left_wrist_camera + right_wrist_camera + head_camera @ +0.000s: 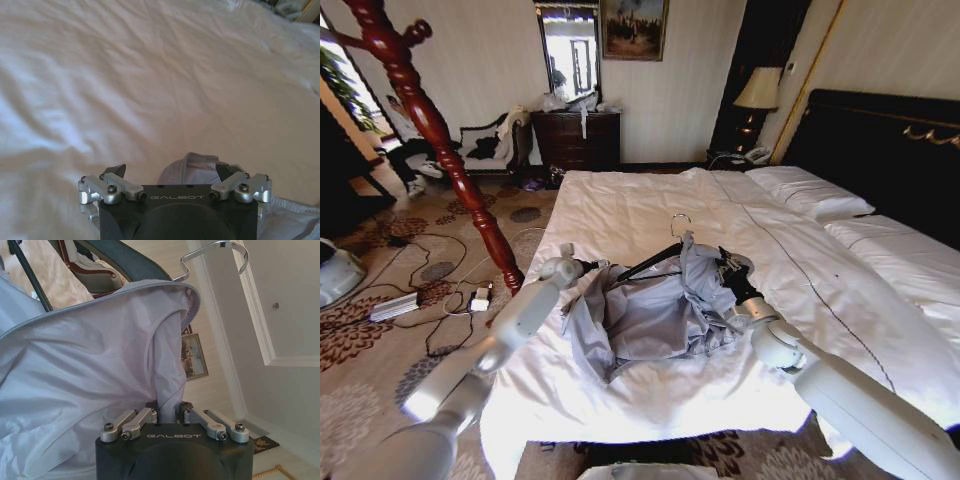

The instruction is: Pick up the clothes from the bed and hang them on the clothes hanger.

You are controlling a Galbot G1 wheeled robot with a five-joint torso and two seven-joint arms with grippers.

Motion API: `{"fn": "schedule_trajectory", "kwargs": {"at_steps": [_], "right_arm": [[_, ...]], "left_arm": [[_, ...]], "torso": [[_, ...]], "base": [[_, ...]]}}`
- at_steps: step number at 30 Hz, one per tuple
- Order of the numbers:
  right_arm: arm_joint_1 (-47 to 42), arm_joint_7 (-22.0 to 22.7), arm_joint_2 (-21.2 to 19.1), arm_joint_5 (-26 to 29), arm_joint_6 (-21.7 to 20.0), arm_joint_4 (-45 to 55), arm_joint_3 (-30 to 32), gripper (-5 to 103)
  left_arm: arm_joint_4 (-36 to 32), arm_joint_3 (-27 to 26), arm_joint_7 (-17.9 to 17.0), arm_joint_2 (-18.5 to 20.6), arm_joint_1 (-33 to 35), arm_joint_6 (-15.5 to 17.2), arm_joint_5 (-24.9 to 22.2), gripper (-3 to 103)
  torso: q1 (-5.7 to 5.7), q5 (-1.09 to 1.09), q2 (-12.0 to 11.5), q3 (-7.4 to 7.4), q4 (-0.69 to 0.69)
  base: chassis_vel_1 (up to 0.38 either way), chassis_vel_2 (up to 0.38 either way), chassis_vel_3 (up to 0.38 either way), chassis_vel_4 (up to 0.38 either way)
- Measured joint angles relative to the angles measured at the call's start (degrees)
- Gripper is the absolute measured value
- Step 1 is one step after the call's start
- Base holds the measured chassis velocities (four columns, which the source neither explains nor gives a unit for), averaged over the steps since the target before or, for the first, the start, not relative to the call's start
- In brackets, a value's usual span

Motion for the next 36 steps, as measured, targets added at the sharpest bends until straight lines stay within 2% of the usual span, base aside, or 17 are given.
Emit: {"fn": "schedule_trajectory", "kwargs": {"at_steps": [3,6,8,10,11,12,13,15,17,18,20,23,28,30,32,36], "right_arm": [[-0.1,0.1,0.1,0.0,0.0,0.0,0.0,17],[0.0,0.2,0.1,0.1,0.0,0.0,0.0,17],[0.1,0.3,0.1,0.2,0.0,0.0,0.0,17],[0.1,0.3,0.1,0.2,0.0,0.0,0.0,17],[0.2,0.3,0.1,0.3,0.0,0.0,-0.1,17],[0.2,0.3,0.1,0.4,0.0,0.0,-0.1,17],[0.3,0.3,0.1,0.5,0.0,0.2,-0.2,17],[0.4,0.3,0.0,0.6,0.0,0.3,-0.3,17],[0.5,0.3,-0.1,0.7,-0.1,0.4,-0.4,17],[0.5,0.3,-0.1,0.7,-0.1,0.4,-0.4,17],[0.5,0.3,-0.4,0.9,-0.1,0.6,-0.4,17],[0.5,0.3,-0.5,1.0,-0.1,0.6,-0.3,17],[0.5,0.3,-0.7,1.1,-0.2,0.7,-0.2,17],[0.5,0.3,-0.7,1.1,-0.2,0.7,-0.2,17],[0.6,0.3,-0.6,1.1,-0.2,0.3,-0.2,17],[0.8,0.3,-0.2,1.2,-0.2,-0.1,-0.3,17]], "left_arm": [[2.6,0.6,-0.9,-1.6,-0.8,1.0,1.7,101],[4.1,0.6,-0.6,-2.0,-0.9,1.0,3.0,95],[5.0,0.6,0.6,-2.3,-0.9,0.5,4.2,85],[5.1,0.7,0.9,-2.3,-0.9,0.4,4.4,85],[5.7,0.8,1.6,-2.5,-0.9,0.0,5.0,74],[5.9,0.8,1.8,-2.6,-0.9,-0.1,5.3,74],[6.7,0.8,2.3,-3.1,-0.8,-0.3,5.8,63],[7.1,0.8,2.6,-3.3,-0.8,-0.5,6.0,63],[7.8,0.7,3.4,-3.7,-0.8,-0.7,6.4,52],[7.8,0.7,3.4,-3.7,-0.8,-0.7,6.4,52],[8.5,0.7,4.0,-4.4,-0.8,-0.8,6.8,41],[9.3,0.7,4.4,-5.3,-0.9,-0.9,7.4,36],[9.9,0.4,4.7,-5.7,-0.6,-1.8,8.5,9],[9.8,0.4,4.8,-5.6,-0.6,-1.8,8.5,9],[9.5,0.4,4.9,-5.2,-0.3,-2.3,8.6,2],[7.5,0.3,5.0,-3.8,0.4,-2.5,8.6,0]], "torso": [[0.00,-0.01,0.0,0.00,0.00],[-0.01,-0.01,0.0,0.00,0.01],[-0.01,-0.02,0.0,0.00,0.02],[-0.01,-0.02,0.0,0.01,0.02],[-0.01,-0.02,0.0,0.00,0.02],[-0.01,-0.01,0.0,0.00,0.01],[-0.01,-0.02,0.0,0.00,0.01],[-0.01,-0.02,0.0,0.00,0.01],[-0.01,-0.02,0.0,0.00,0.01],[-0.01,-0.02,0.0,0.00,0.01],[-0.01,-0.02,0.0,0.00,0.01],[-0.01,-0.01,0.0,0.00,0.00],[-0.01,-0.02,0.0,0.00,0.01],[-0.01,-0.02,0.0,0.00,0.01],[-0.01,-0.02,0.0,0.00,0.00],[0.00,-0.02,0.0,0.00,-0.01]], "base": [[0.000,0.000,0.000,0.000],[0.000,0.000,0.000,0.000],[0.000,0.000,0.000,0.000],[0.000,0.000,0.000,0.000],[0.000,0.000,0.000,0.000],[0.000,0.000,0.000,0.000],[0.000,0.000,0.000,0.000],[0.000,0.000,0.000,0.000],[0.000,0.000,0.000,0.000],[0.000,0.000,0.000,0.000],[0.000,0.000,0.000,0.000],[0.000,0.000,0.000,0.000],[0.000,0.000,0.000,0.000],[0.000,0.000,0.000,0.000],[0.000,0.000,0.000,0.000],[0.000,0.000,0.000,0.000]]}}
